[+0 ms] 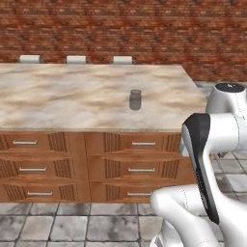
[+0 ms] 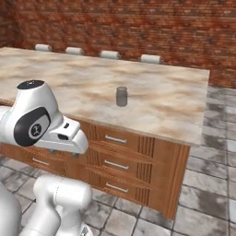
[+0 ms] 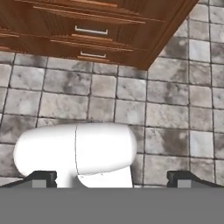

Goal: Pick the jar and bowl and place them in the sink. Then turn on the water.

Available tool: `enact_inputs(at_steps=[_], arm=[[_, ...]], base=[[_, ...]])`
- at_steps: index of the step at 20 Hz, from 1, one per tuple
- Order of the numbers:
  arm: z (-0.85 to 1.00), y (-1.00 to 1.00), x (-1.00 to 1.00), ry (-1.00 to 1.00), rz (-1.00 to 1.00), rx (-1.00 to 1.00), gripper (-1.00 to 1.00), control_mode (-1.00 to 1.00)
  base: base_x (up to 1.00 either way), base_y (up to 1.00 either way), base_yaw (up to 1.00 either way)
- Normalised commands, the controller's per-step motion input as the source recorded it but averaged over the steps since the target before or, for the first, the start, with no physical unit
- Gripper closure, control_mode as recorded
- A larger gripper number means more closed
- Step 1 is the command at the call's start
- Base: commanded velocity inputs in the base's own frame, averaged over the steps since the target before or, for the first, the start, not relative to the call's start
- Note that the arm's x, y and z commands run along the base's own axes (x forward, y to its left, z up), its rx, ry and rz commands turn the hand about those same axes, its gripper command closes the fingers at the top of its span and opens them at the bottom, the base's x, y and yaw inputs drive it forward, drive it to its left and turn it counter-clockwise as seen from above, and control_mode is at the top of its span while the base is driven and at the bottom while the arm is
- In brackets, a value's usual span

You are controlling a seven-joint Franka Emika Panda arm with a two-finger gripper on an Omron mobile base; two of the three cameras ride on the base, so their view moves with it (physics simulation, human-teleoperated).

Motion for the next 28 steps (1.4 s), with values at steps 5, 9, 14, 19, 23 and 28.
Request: enact_inputs(at_steps=[5, 9, 14, 19, 23, 28], arm=[[0.0, 0.0, 0.0, 0.0, 0.0, 0.0, -1.0, 1.0], [0.0, 0.0, 0.0, 0.0, 0.0, 0.0, -1.0, 1.0], [0.0, 0.0, 0.0, 0.0, 0.0, 0.0, -1.0, 1.0], [0.0, 0.0, 0.0, 0.0, 0.0, 0.0, -1.0, 1.0], [0.0, 0.0, 0.0, 0.0, 0.0, 0.0, -1.0, 1.0], [0.0, 0.0, 0.0, 0.0, 0.0, 0.0, -1.0, 1.0]], base=[[0.56, 0.27, -0.32], [0.6, 0.39, -0.28], [0.49, 0.53, -0.2], [0.43, 0.47, -0.16], [0.55, 0.16, -0.1], [0.52, 0.0, -0.03]])
